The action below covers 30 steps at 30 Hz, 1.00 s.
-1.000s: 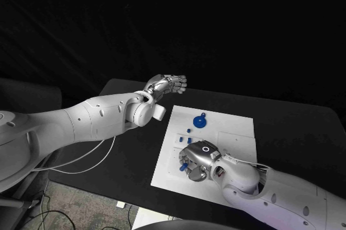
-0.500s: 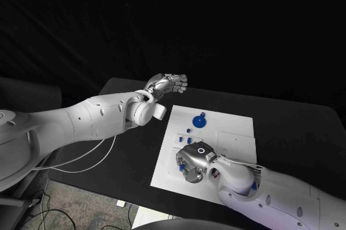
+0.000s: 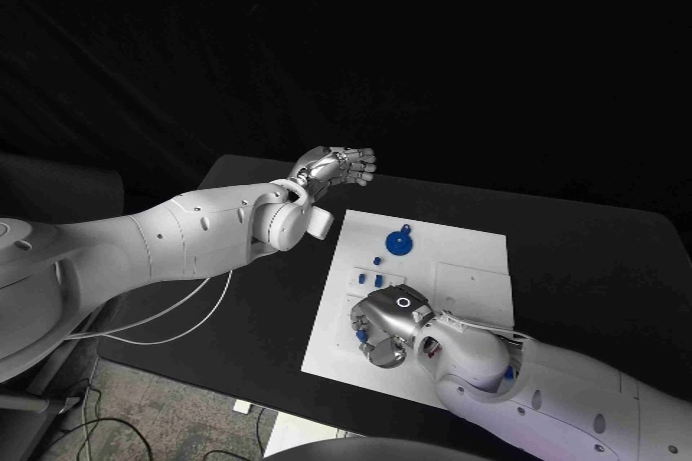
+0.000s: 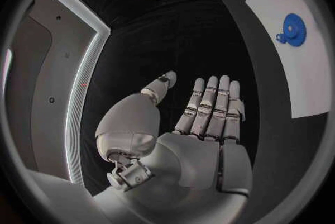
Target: Assemble the parts on the task board
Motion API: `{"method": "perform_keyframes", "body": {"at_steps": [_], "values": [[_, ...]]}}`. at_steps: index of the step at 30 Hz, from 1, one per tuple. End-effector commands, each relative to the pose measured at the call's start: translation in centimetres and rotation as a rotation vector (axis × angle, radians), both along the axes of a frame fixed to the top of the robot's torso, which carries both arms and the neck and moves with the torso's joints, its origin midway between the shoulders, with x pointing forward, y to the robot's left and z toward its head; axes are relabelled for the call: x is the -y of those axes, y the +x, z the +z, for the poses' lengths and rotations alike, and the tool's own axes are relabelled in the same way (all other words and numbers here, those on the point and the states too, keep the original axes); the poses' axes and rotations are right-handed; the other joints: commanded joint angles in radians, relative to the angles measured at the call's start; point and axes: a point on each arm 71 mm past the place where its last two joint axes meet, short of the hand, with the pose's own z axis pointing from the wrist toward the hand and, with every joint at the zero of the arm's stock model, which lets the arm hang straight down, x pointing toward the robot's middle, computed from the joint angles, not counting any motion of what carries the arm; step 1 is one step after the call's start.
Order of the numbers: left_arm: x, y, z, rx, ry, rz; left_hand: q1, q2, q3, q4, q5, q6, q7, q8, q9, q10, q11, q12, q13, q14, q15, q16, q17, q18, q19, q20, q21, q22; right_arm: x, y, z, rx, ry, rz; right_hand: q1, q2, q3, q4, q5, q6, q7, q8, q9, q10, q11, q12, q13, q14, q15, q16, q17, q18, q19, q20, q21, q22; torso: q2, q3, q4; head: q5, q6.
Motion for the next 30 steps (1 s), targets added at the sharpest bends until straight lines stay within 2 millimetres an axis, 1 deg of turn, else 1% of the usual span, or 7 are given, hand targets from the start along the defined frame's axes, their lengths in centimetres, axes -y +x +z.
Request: {"method": "perform_keyframes", "body": {"at_steps": [1,6,12,17,21,27,30], "values": [[0.2,0.0,0.2,0.005,-0.011,-0.015,0.001,-0.005,0.002,-0.006,-0.006,0.007,0.023,0.001,-0.001,-0.002,0.003,-0.005,-0.001,-0.008,0.001,-0.004,0.001,0.016,0.001,0.002,-0.004,0.001,0.0,0.0,0.2,-0.008,0.055,-0.002,-0.007,-0.003,-0.024,-0.007,0.0,-0.024,0.007,-0.012,-0.005,-0.025,0.007,-0.012,-0.008,0.001,0.012,-0.003,-0.002,0.085,-0.009,0.001,-0.004,0.016,0.0,0.0011,-0.0008,0.0,0.001],[0.2,0.0,0.2,0.005,-0.009,-0.012,0.001,-0.005,0.002,-0.006,-0.006,0.007,0.023,0.001,-0.001,-0.003,0.003,-0.005,-0.001,-0.008,0.001,-0.005,0.001,0.016,0.001,0.002,-0.004,0.001,0.3,0.1,0.6,0.002,0.104,-0.016,-0.009,-0.007,-0.061,-0.03,0.003,-0.073,0.028,-0.039,-0.02,-0.08,0.027,-0.041,-0.03,-0.005,0.031,-0.004,-0.005,0.085,-0.016,0.006,-0.013,0.013,0.0,0.0021,-0.0009,-0.002,0.002],[0.0,0.0,0.1,0.002,-0.008,-0.01,0.001,-0.007,0.002,-0.006,-0.006,0.007,0.024,0.0,-0.002,-0.005,0.004,-0.006,-0.002,-0.01,0.001,-0.005,0.001,0.016,0.001,0.002,-0.005,0.002,1.0,0.1,0.9,0.012,0.15,-0.038,-0.006,-0.008,-0.075,-0.045,0.006,-0.105,0.042,-0.055,-0.029,-0.116,0.041,-0.057,-0.05,-0.014,0.045,-0.005,-0.008,0.085,-0.024,0.009,-0.026,0.009,0.0,0.0022,-0.0008,-0.003,0.004],[-0.1,0.0,0.1,0.002,-0.007,-0.008,0.0,-0.007,0.001,-0.006,-0.007,0.007,0.024,0.0,-0.002,-0.005,0.004,-0.006,-0.002,-0.01,0.001,-0.006,0.001,0.016,0.001,0.003,-0.005,0.002,1.9,-0.3,1.3,-0.024,0.182,-0.043,-0.01,-0.009,-0.085,-0.051,0.008,-0.111,0.045,-0.056,-0.03,-0.122,0.044,-0.055,-0.057,-0.017,0.048,-0.003,-0.009,0.085,-0.026,0.011,-0.029,0.008,0.0,0.0025,-0.0003,-0.01,0.009],[-0.3,0.1,0.1,0.003,-0.006,-0.004,0.0,-0.007,0.001,-0.006,-0.007,0.007,0.024,0.0,-0.002,-0.005,0.004,-0.006,-0.002,-0.01,0.001,-0.006,0.001,0.016,0.001,0.003,-0.005,0.002,3.7,0.5,3.1,-0.102,0.263,-0.089,-0.045,-0.009,-0.118,-0.047,0.016,-0.109,0.045,-0.052,-0.03,-0.12,0.046,-0.046,-0.064,-0.021,0.048,-0.002,-0.01,0.085,-0.028,0.015,-0.032,0.009,-0.001,0.0022,-0.0016,-0.021,0.018],[-0.6,0.3,0.1,0.004,-0.001,0.007,0.0,-0.007,0.001,-0.006,-0.007,0.007,0.024,0.0,-0.002,-0.005,0.004,-0.006,-0.002,-0.01,0.001,-0.006,0.001,0.016,0.001,0.003,-0.005,0.002,8.0,3.6,6.4,-0.282,0.395,-0.264,-0.09,0.001,-0.154,-0.001,0.045,-0.085,0.035,-0.033,-0.025,-0.051,0.018,0.018,-0.048,-0.023,0.023,-0.002,-0.015,0.085,-0.025,0.014,-0.039,0.007,-0.004,0.0024,-0.003,-0.049,0.038],[-0.7,0.3,0.0,0.004,0.0,0.01,0.0,-0.007,0.001,-0.006,-0.007,0.007,0.023,0.001,-0.002,-0.005,0.004,-0.005,-0.002,-0.01,0.001,-0.006,0.001,0.016,0.001,0.003,-0.005,0.002,11.2,5.7,7.8,-0.386,0.407,-0.338,-0.101,0.017,-0.167,0.023,0.068,-0.077,0.027,-0.027,-0.021,-0.007,0.0,0.07,-0.021,-0.02,0.006,0.001,-0.016,0.085,-0.022,0.012,-0.041,0.008,-0.007,0.0037,-0.0055,-0.058,0.045]]}}
